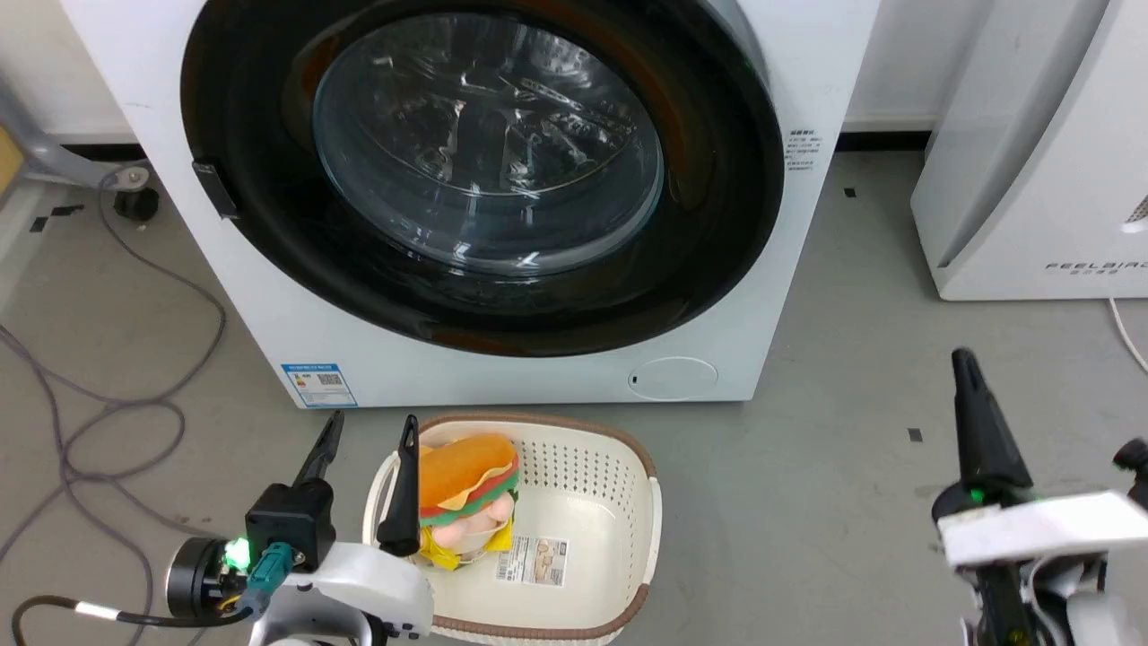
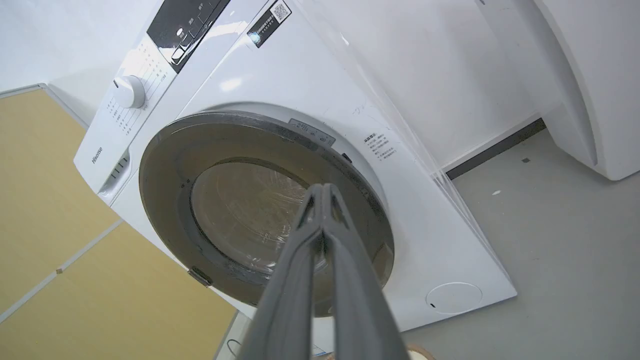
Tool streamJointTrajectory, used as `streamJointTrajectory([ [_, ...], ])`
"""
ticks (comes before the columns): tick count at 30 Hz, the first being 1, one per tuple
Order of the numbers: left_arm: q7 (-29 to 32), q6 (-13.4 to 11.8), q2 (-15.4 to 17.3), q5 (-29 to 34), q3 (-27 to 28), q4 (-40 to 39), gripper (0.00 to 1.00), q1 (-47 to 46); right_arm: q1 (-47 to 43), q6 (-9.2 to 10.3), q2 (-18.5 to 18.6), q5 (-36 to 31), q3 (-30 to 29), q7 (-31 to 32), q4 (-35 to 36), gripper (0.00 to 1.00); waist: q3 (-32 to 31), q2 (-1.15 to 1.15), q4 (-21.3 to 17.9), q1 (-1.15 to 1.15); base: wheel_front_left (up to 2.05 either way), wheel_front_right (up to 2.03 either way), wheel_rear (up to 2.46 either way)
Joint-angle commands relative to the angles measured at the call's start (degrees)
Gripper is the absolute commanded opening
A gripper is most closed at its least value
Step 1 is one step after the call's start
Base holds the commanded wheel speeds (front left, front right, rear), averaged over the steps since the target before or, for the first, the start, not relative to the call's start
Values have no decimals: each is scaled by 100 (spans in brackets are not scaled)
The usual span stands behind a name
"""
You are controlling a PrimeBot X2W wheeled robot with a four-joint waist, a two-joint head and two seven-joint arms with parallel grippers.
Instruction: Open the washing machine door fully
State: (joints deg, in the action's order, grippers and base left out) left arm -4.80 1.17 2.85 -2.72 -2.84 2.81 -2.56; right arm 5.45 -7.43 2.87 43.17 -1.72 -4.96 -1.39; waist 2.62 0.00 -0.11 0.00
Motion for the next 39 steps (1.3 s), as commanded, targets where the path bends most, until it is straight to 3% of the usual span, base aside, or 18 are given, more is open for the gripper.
streamJointTrajectory([
  [1,-66,13,13,-32,2,-29,100,-127,224,-3,6,324,-36,-50,-60,0,55,0,-3,0,0,0,0],
  [10,-174,65,26,-64,40,-200,100,-358,1276,-3,350,1560,23,-158,-668,0,427,0,14,0,0,0,0],
  [19,-281,137,33,-77,11,-383,100,-621,2647,-3,947,2488,526,-265,-1573,0,818,0,104,0,0,0,0],
  [30,-413,223,33,-109,-22,-581,100,-868,4595,-4,1646,3565,1902,-186,-2838,0,1318,0,217,0,0,0,0],
  [39,-521,281,27,-179,-6,-753,100,-1063,6303,-4,1742,4236,3317,324,-4222,0,1740,0,233,0,0,0,0],
])
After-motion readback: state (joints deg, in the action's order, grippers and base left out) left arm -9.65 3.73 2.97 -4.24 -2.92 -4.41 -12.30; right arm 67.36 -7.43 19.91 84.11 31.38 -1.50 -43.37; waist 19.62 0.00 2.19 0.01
